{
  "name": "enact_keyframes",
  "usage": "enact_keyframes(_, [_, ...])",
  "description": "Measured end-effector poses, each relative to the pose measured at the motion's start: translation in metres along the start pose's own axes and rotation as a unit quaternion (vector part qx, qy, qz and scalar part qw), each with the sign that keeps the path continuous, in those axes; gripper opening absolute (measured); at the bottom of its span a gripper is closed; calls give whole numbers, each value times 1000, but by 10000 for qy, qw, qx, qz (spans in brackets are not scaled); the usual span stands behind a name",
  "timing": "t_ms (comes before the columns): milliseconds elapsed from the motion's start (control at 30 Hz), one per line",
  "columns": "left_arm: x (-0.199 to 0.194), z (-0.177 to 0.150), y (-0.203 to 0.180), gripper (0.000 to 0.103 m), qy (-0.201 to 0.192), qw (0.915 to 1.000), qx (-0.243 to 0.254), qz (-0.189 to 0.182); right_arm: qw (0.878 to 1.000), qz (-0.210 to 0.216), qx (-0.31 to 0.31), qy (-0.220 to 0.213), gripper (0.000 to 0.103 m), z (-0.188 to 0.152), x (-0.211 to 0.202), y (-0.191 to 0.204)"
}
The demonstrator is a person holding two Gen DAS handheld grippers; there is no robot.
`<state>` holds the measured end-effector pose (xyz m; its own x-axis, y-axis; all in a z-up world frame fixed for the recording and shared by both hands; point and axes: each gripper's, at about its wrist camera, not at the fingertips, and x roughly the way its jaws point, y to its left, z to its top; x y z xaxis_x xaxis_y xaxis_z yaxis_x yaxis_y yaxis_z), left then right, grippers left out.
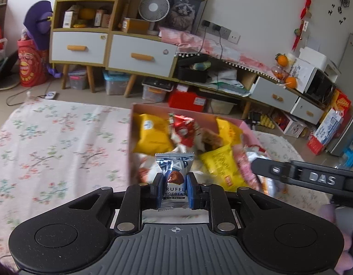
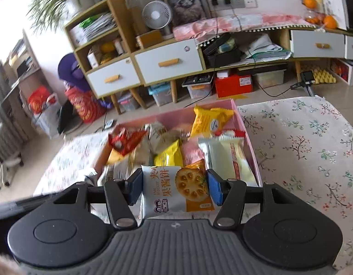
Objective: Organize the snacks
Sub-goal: 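Carry the truffle and lotus biscuit packets into the pink box and open both grippers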
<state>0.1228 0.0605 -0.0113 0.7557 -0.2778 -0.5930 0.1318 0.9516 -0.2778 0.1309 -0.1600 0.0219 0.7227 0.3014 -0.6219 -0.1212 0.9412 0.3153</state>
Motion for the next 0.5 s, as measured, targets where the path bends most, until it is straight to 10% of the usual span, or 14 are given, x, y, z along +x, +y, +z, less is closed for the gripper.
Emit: enact_keyframes(500, [47, 2, -11, 18, 152, 9996, -228, -79, 9998, -110, 76, -148, 54, 14, 37, 2])
